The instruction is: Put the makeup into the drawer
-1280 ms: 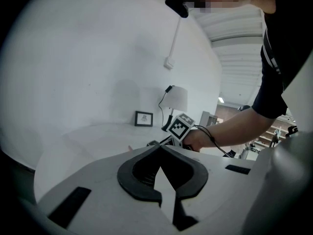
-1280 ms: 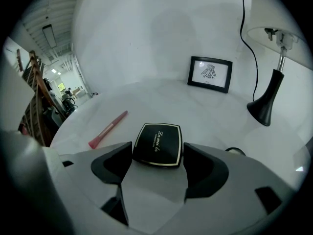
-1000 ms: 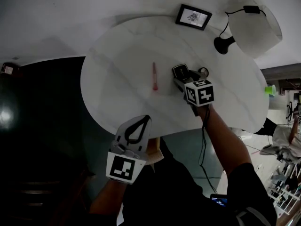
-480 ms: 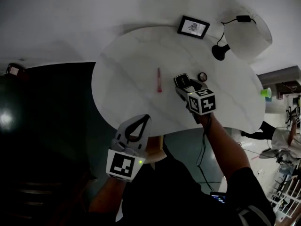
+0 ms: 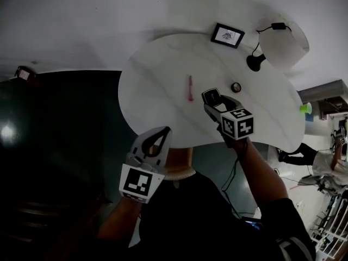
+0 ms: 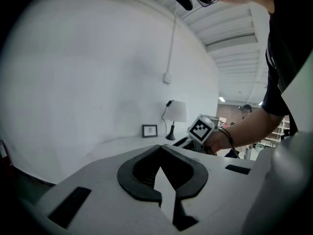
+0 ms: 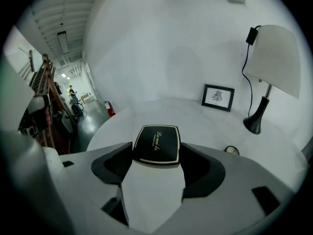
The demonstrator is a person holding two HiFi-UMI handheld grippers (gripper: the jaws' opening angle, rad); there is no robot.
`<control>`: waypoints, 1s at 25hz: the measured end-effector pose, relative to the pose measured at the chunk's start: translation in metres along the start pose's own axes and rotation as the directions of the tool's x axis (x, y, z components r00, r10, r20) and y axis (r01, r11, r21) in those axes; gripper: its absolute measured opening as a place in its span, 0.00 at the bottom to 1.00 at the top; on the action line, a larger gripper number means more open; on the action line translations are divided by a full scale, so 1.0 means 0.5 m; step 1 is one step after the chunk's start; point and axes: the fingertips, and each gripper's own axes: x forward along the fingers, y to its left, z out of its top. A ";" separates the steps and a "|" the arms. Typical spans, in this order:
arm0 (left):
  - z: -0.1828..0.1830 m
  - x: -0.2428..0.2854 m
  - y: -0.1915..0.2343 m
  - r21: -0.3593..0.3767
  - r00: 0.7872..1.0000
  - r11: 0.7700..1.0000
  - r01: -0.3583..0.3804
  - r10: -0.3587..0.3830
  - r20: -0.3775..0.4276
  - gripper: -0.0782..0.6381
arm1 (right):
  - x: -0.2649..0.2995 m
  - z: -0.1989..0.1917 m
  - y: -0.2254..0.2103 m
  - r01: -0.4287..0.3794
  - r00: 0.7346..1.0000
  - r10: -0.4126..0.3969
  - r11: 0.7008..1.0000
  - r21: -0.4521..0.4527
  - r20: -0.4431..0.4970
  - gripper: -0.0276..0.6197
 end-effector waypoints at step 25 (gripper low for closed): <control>-0.099 -0.174 -0.120 -0.114 0.940 0.933 -0.341 0.342 -0.013 0.13 | -0.127 -0.143 0.290 -0.390 0.920 0.387 0.882 -0.264 -0.063 0.47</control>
